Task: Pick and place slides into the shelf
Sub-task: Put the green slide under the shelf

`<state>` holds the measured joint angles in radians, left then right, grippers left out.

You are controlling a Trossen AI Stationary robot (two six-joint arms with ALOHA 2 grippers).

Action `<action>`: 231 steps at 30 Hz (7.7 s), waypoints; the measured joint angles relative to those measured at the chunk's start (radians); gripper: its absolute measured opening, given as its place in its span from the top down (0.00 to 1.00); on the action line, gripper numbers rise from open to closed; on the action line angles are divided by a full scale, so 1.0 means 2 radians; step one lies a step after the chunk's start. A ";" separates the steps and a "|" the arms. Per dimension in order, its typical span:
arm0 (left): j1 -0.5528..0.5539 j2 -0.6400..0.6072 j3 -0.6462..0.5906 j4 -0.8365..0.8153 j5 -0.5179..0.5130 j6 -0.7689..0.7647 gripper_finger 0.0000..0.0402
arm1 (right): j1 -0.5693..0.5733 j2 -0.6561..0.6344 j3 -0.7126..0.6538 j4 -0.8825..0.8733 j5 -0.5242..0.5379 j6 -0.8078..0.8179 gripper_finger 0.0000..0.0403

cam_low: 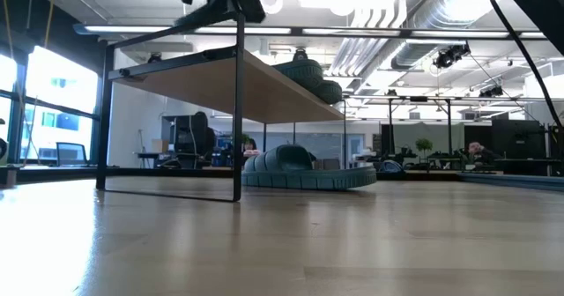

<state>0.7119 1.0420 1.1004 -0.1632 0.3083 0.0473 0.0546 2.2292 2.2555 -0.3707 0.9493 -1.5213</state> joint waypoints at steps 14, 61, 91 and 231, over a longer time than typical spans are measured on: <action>0.000 0.001 -0.001 -0.007 -0.010 0.017 1.00 | 0.087 -0.072 0.002 0.076 0.054 0.145 0.84; -0.007 0.001 -0.001 -0.014 -0.007 0.066 1.00 | -0.149 -0.263 0.001 -0.328 -0.498 1.268 0.68; -0.013 0.012 -0.001 -0.014 -0.005 0.083 1.00 | -0.169 -0.221 0.002 -0.340 -0.503 1.197 0.96; -0.314 0.208 0.041 0.108 -0.024 -0.028 0.58 | 0.061 -0.215 0.001 -0.560 -0.492 0.969 1.00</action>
<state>0.0849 1.4590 1.1828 0.0532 0.2594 -0.0090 0.1776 1.7988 2.2578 -1.4901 -0.0337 0.4161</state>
